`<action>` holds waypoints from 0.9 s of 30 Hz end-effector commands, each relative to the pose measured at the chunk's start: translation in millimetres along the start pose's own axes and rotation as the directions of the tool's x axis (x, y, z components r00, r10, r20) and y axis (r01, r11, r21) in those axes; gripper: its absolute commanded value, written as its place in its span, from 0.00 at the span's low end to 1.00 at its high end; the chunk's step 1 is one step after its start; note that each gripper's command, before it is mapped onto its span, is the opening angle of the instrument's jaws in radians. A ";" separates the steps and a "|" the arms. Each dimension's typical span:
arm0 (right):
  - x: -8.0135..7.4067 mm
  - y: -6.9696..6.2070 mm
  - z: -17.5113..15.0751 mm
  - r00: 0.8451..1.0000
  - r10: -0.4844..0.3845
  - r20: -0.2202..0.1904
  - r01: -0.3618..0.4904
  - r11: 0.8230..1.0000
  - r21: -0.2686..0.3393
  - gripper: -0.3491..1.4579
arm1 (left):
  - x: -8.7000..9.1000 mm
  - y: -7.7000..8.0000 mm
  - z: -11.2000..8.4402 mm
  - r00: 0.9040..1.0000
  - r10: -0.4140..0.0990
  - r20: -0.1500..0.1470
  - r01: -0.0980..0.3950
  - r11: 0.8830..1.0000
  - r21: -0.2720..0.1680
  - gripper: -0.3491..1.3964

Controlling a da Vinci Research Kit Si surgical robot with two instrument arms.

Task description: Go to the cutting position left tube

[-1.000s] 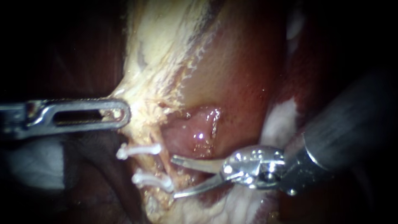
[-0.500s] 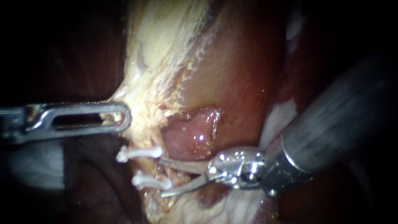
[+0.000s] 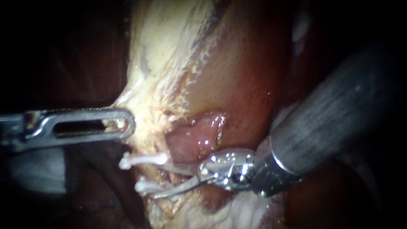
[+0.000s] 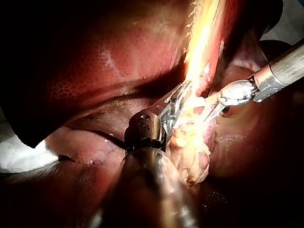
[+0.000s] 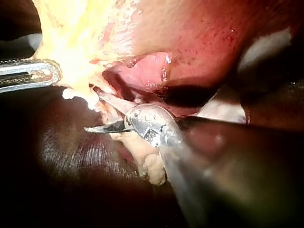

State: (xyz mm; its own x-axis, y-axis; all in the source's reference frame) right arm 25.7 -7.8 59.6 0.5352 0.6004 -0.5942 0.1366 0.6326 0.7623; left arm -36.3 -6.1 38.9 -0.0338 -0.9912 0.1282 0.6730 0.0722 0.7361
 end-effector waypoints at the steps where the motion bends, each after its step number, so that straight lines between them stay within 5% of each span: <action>1: 0.1 0.1 0.1 1.000 0.000 0.000 0.000 1.000 -0.001 0.99 | 0.0 -0.1 0.0 1.000 -0.002 -0.003 0.002 1.000 0.004 0.00; 27: 1.2 0.7 3.7 0.997 -0.075 -0.005 0.075 0.989 0.129 0.94 | 0.0 0.0 0.3 1.000 -0.001 -0.002 0.001 1.000 0.004 0.00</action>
State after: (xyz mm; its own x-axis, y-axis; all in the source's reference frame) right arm 29.6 -8.4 60.5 0.5175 0.5541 -0.6521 0.2869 0.6056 0.7423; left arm -36.5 -6.1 39.1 -0.0330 -0.9915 0.1261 0.6696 0.0717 0.7393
